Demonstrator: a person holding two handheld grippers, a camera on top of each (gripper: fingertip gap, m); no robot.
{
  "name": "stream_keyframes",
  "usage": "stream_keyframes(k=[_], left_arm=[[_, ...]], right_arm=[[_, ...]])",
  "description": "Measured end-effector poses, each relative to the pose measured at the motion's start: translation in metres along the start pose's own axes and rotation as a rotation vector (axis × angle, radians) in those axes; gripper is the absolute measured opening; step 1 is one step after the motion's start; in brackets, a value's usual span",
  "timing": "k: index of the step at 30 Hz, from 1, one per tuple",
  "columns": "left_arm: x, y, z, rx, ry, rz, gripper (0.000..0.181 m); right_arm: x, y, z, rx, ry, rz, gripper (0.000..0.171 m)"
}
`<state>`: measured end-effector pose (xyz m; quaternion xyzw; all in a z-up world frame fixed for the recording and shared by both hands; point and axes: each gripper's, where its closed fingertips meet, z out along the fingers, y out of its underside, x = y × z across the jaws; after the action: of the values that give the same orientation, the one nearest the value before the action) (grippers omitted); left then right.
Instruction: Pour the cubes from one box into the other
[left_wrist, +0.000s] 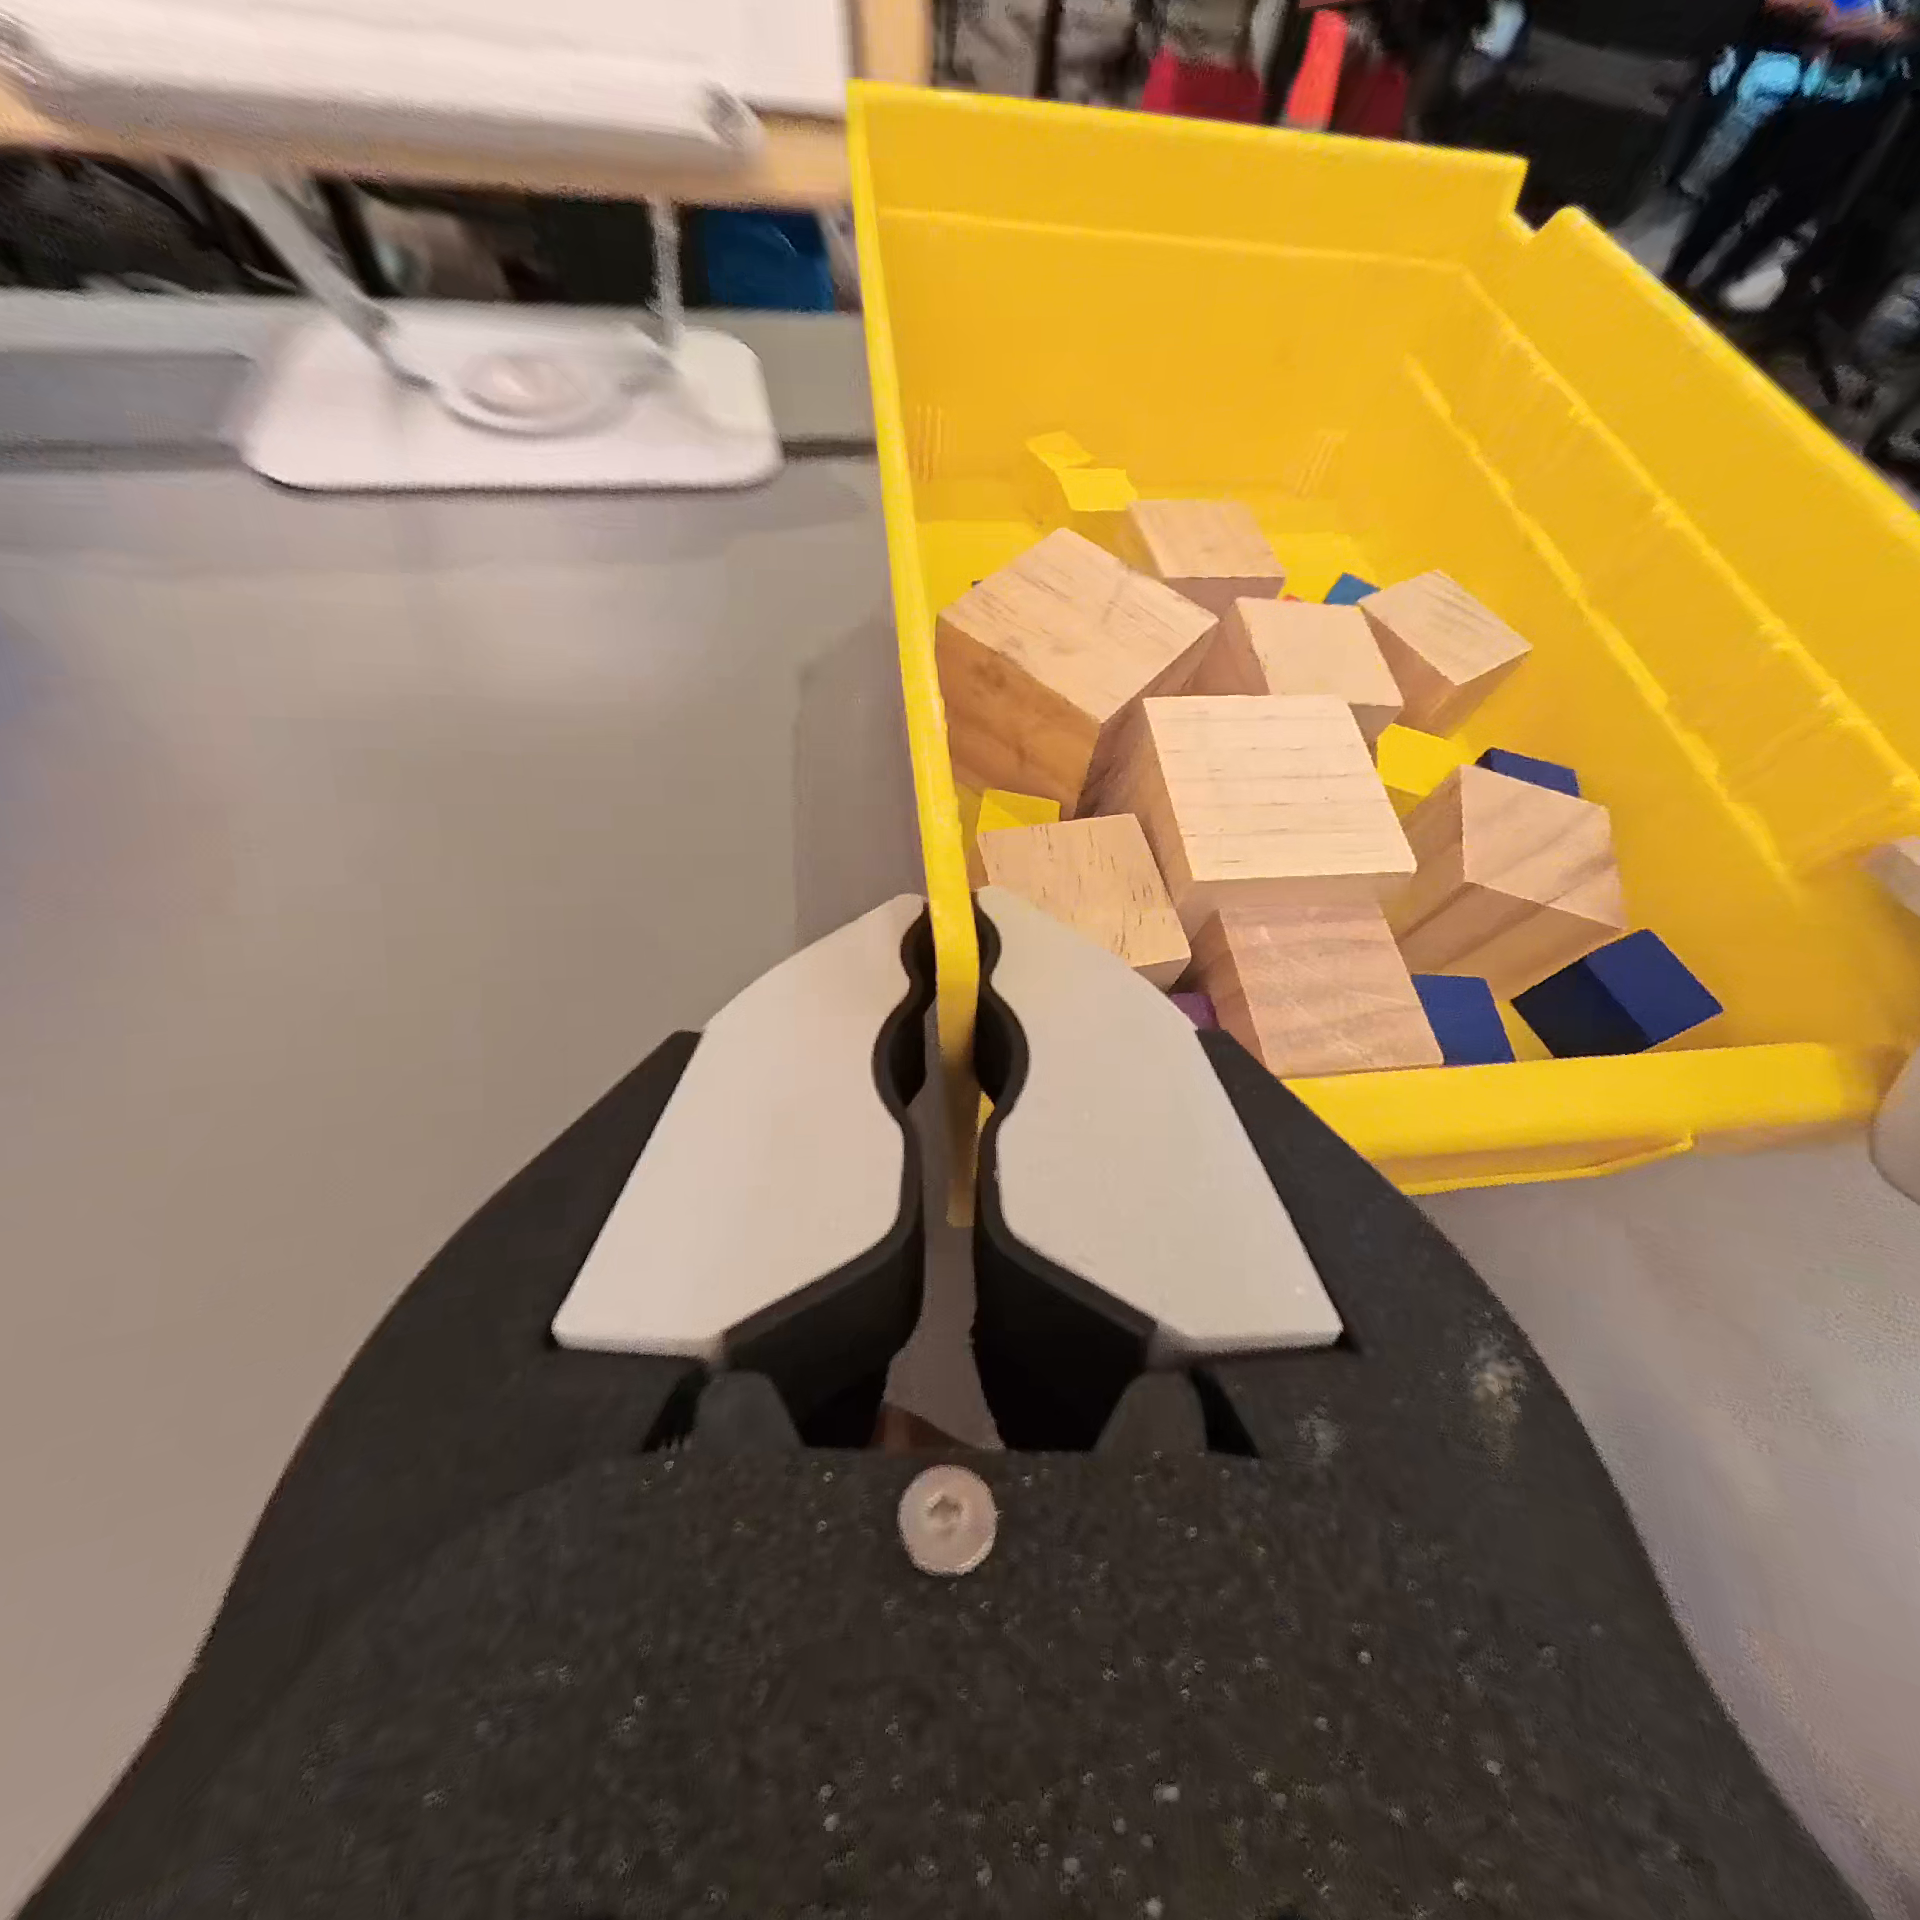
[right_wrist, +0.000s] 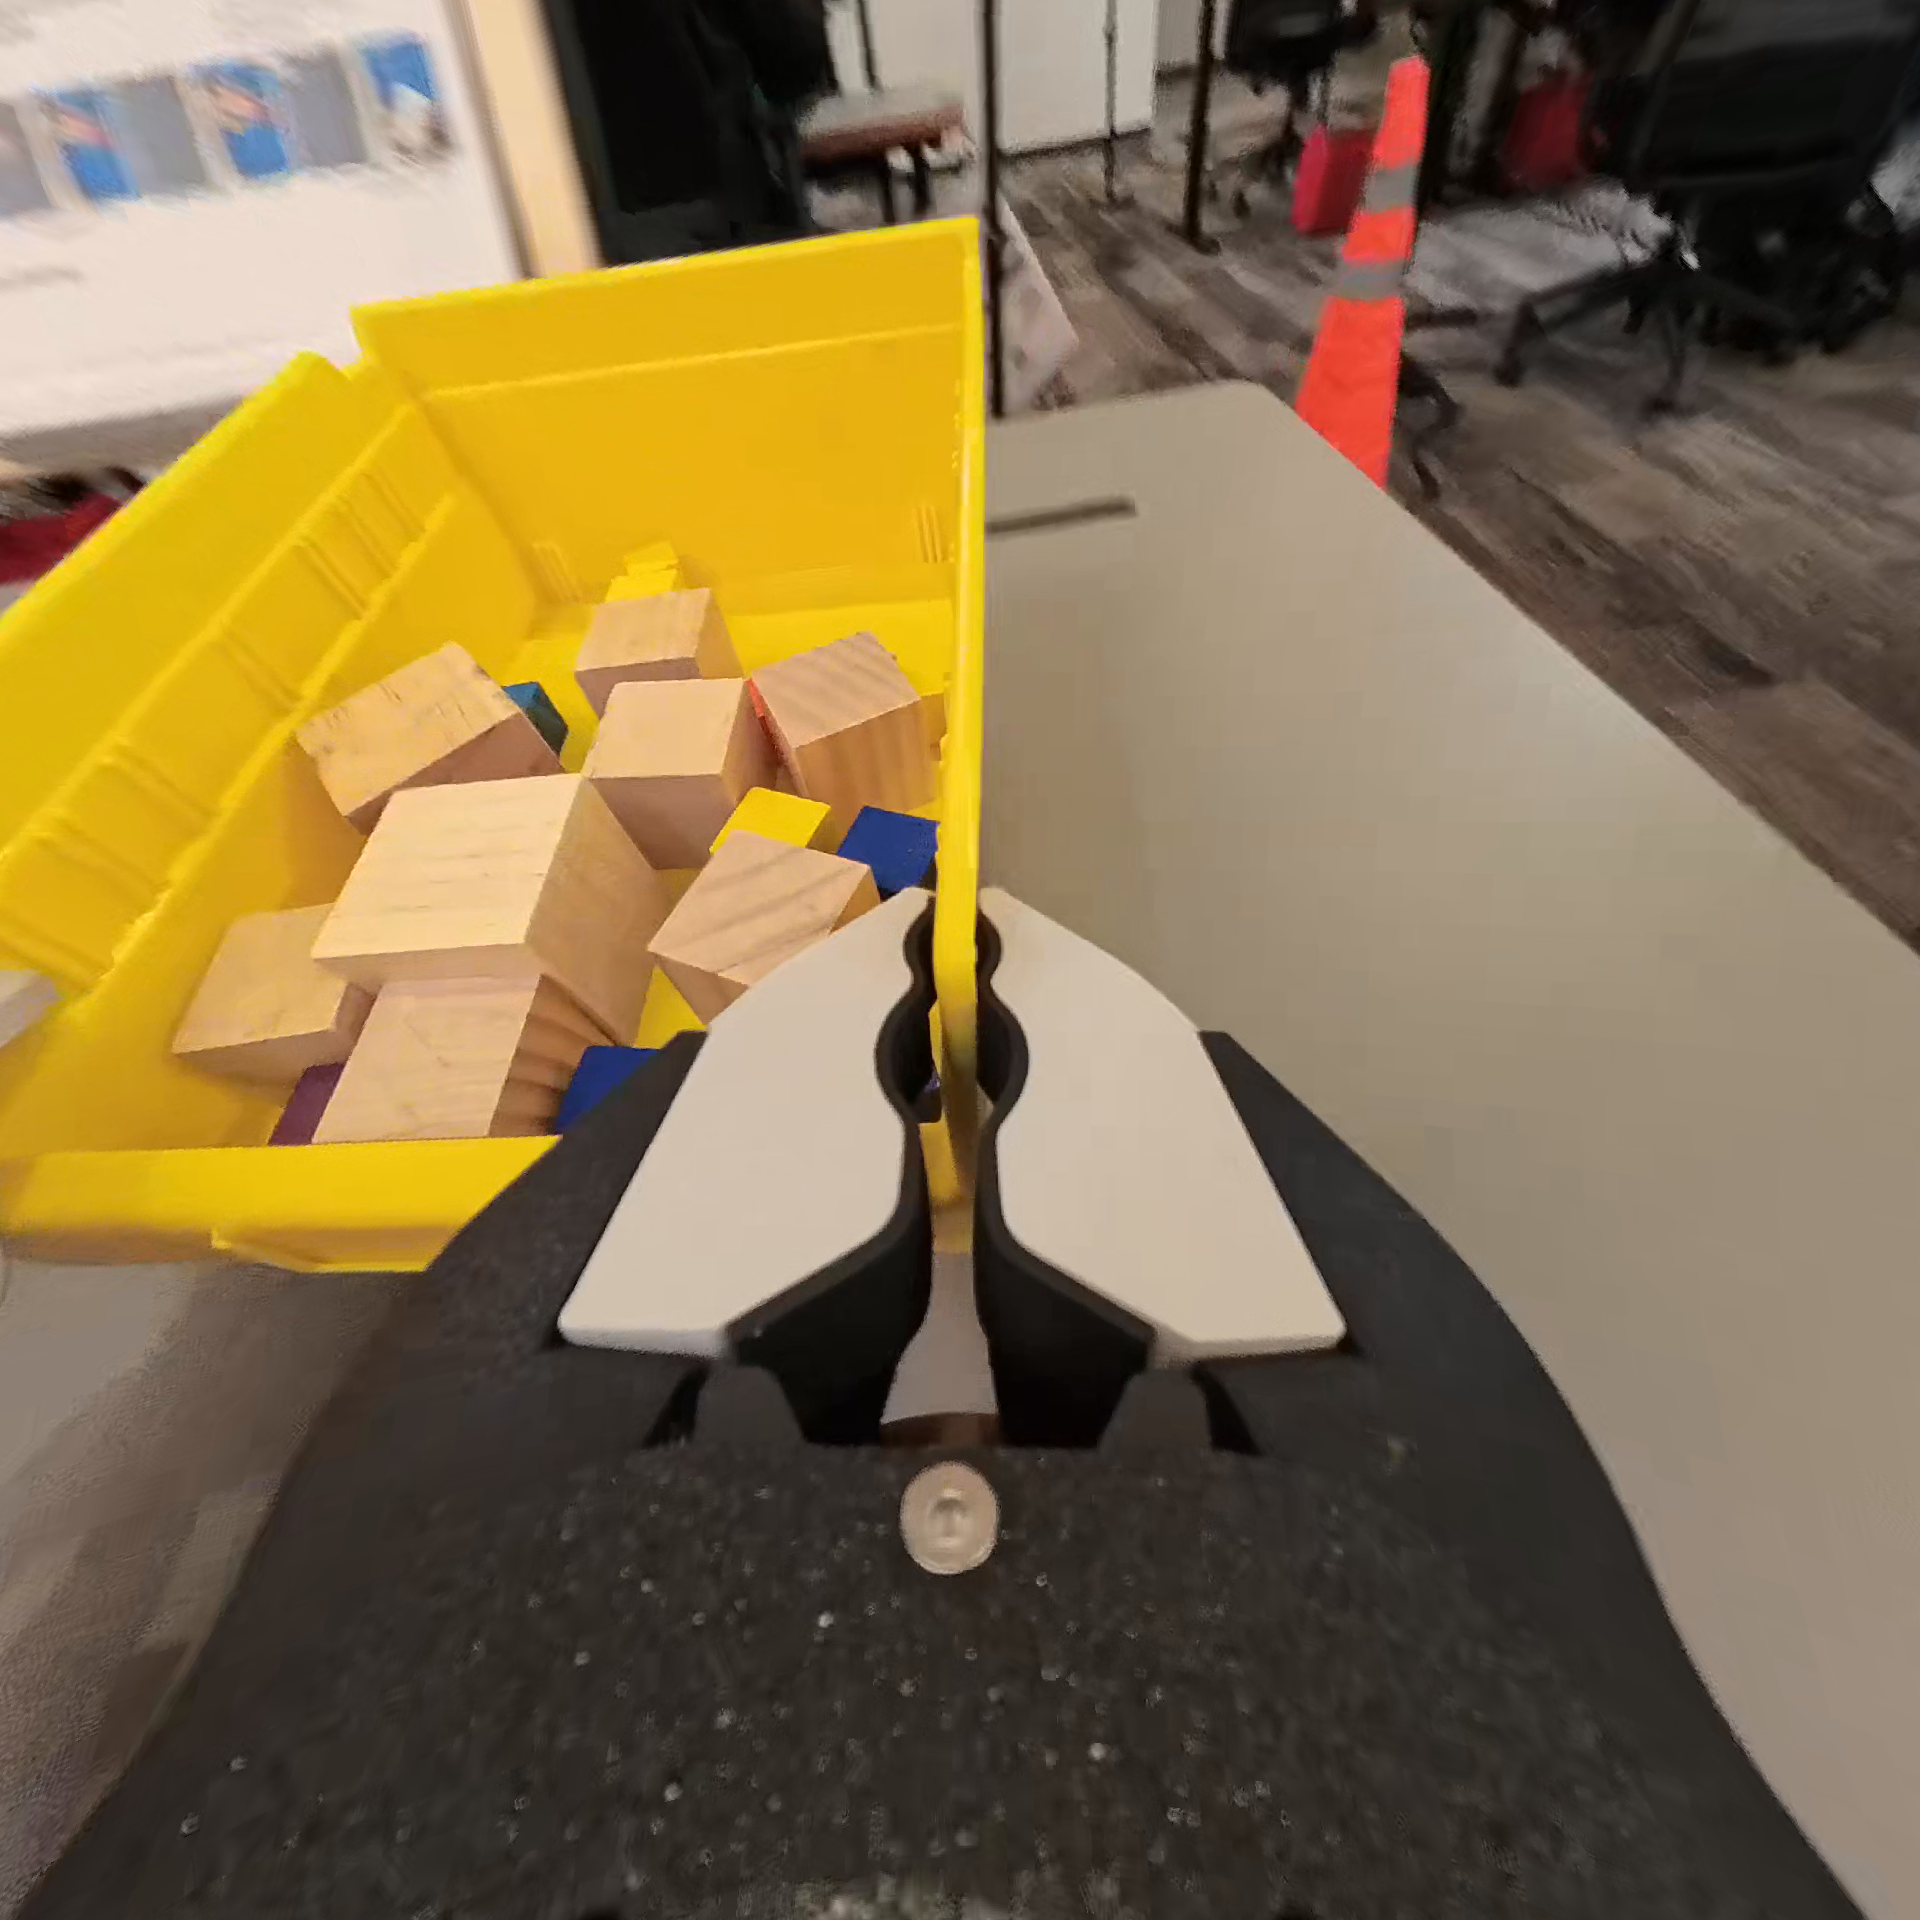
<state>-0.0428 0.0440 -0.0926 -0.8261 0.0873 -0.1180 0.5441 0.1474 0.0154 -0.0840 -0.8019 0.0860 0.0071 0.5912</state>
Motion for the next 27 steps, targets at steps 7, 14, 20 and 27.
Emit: stream_keyframes(k=[7,14,20,27], left_arm=[[-0.137,-0.018,-0.045,0.026,-0.16,-0.016,0.004],[-0.209,0.011,-0.042,-0.056,-0.201,-0.065,0.003],[-0.196,0.039,-0.05,-0.103,-0.073,0.027,0.011],[-0.243,0.026,-0.14,0.006,-0.028,-0.058,0.044]], right_arm=[[-0.146,0.001,0.018,-0.012,-0.179,-0.061,0.003],[-0.208,0.058,0.028,-0.119,-0.244,-0.124,0.005],[-0.2,0.051,0.024,-0.128,-0.282,-0.107,0.005],[-0.174,0.025,-0.059,0.065,-0.516,-0.314,0.026]])
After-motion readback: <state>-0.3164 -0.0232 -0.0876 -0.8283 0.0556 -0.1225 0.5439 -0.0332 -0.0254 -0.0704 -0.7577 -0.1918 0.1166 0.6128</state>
